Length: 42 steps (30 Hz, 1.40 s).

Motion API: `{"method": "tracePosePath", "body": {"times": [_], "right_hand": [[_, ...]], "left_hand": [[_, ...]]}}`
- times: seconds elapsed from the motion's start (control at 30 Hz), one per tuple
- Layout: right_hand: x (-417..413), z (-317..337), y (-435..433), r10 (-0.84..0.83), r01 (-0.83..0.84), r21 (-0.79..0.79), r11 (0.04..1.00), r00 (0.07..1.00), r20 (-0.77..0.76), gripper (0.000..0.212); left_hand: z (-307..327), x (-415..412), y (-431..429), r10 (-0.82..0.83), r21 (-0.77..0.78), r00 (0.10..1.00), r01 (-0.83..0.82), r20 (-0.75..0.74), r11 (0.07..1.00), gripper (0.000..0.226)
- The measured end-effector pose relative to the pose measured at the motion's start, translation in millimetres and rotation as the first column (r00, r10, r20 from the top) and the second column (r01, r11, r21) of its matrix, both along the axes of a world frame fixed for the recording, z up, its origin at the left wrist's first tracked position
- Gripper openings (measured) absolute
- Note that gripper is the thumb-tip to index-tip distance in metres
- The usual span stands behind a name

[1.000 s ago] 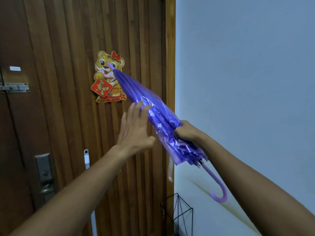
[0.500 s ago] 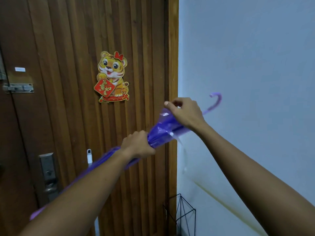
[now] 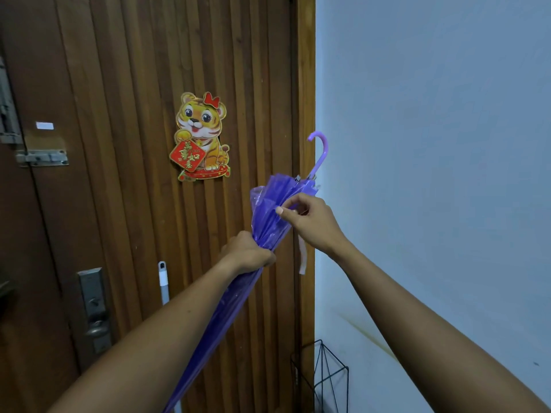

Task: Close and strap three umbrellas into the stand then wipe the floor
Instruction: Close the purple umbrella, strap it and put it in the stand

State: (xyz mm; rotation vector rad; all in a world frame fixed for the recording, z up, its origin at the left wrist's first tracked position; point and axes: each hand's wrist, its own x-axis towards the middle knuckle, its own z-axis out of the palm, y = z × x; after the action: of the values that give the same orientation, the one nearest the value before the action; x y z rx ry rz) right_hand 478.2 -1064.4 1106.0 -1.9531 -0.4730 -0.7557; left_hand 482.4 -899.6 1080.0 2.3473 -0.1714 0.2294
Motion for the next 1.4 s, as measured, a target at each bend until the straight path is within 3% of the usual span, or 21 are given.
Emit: {"method": "tracePosePath", "body": {"times": [0.17, 0.27, 0.4, 0.47, 0.53, 0.73, 0.9, 1.07, 1.13, 1.27, 1.4], "right_hand": [[0, 0, 2, -0.006, 0.005, -0.017, 1.0, 0.999, -0.054, 0.016], [-7, 5, -3, 0.108, -0.11, -0.001, 0.994, 0.983, -0.148, 0.015], [-22, 6, -20, 0.38, -0.335, 0.188, 0.923, 0.869, -0.318, 0.015], [-27, 1, -25, 0.447, -0.368, 0.26, 0.893, 0.797, -0.406, 0.023], [-29, -4, -26, 0.456, -0.356, 0.29, 0.888, 0.756, -0.468, 0.028], [-29, -3, -27, 0.395, -0.306, 0.252, 0.918, 0.759, -0.517, 0.017], [-24, -7, -19, 0.28, -0.232, 0.159, 0.96, 0.838, -0.469, 0.023], [-20, -10, -22, 0.539, -0.362, 0.43, 0.827, 0.727, -0.425, 0.024], [-20, -9, -22, 0.596, -0.404, 0.471, 0.784, 0.699, -0.394, 0.02], [-17, -5, -23, 0.598, -0.423, 0.456, 0.783, 0.714, -0.364, 0.025], [-20, -2, -27, 0.652, -0.463, 0.477, 0.747, 0.653, -0.385, 0.031]], "left_hand": [[-4, 0, 2, 0.012, -0.044, 1.0, -0.012, 0.008, 0.999, 0.028], [1, -2, 7, -0.006, -0.139, 0.998, -0.003, -0.062, 0.99, 0.027], [10, -1, 28, 0.039, -0.336, 0.993, -0.074, -0.11, 0.939, 0.006], [13, -1, 36, 0.021, -0.369, 0.992, -0.064, -0.121, 0.927, 0.009], [14, -3, 38, -0.028, -0.368, 0.99, -0.026, -0.141, 0.929, 0.007], [7, -4, 32, -0.203, -0.51, 0.962, 0.084, -0.183, 0.856, 0.012], [7, -14, 22, -0.512, -0.683, 0.826, 0.234, -0.235, 0.692, 0.012], [11, -30, 8, -0.703, -0.835, 0.683, 0.259, -0.197, 0.486, 0.017], [11, -33, 3, -0.755, -0.858, 0.632, 0.279, -0.174, 0.431, 0.019], [13, -40, -6, -0.832, -0.871, 0.537, 0.333, -0.138, 0.36, 0.024], [15, -43, -13, -0.856, -0.865, 0.504, 0.371, -0.117, 0.337, 0.028]]}}
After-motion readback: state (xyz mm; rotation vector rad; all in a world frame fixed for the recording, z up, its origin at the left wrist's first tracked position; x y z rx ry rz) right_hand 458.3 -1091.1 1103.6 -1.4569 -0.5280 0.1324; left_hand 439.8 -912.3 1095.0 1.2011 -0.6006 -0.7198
